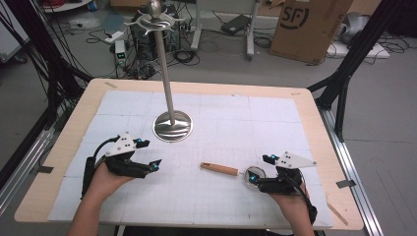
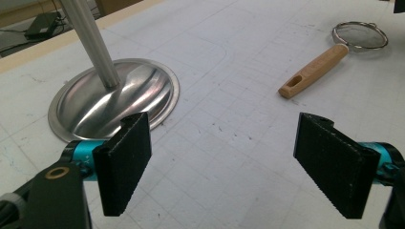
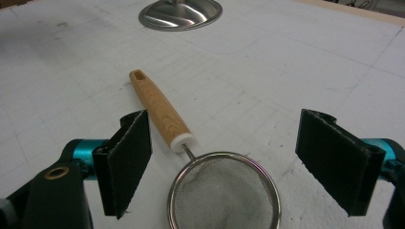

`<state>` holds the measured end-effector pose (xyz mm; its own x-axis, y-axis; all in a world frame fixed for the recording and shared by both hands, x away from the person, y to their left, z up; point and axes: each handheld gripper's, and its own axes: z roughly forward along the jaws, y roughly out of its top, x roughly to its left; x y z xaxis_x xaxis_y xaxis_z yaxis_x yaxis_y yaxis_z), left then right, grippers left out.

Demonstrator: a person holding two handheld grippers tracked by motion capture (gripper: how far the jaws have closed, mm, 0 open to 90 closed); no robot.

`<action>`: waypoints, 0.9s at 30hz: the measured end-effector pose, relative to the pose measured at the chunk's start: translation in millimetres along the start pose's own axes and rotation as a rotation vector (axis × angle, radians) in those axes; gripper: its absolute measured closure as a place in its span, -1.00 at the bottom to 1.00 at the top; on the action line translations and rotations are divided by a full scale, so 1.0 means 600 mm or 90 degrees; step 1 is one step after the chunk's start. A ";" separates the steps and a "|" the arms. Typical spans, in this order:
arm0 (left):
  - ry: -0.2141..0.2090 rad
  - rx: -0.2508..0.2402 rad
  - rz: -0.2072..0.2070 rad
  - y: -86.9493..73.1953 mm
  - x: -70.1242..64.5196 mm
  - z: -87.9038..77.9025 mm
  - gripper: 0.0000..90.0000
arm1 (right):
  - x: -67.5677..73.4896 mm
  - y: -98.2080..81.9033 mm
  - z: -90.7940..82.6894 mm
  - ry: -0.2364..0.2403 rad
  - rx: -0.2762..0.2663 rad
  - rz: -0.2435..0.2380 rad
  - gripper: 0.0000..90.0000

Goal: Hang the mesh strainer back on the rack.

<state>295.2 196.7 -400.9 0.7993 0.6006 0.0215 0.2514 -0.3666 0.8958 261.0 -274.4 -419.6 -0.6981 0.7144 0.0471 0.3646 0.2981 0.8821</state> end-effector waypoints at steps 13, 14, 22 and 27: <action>-0.002 -0.004 0.002 0.001 0.001 -0.006 -0.54 | 0.012 0.014 0.011 0.032 0.012 -0.026 -0.57; -0.004 -0.008 -0.004 0.000 0.001 -0.005 -0.54 | 0.012 0.015 0.013 0.034 0.014 -0.031 -0.57; 0.001 -0.021 -0.012 0.000 0.006 -0.009 -0.56 | 0.013 0.035 0.046 0.041 0.076 -0.063 -0.49; 0.003 -0.021 -0.017 -0.002 0.009 -0.011 -0.56 | 0.020 0.042 0.064 0.049 0.109 -0.084 -0.42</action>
<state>295.5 205.0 -398.8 0.7905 0.6125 -0.0004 0.2537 -0.3269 0.9104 285.6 -234.4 -414.7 -0.7892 0.6137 -0.0221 0.3615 0.4934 0.7911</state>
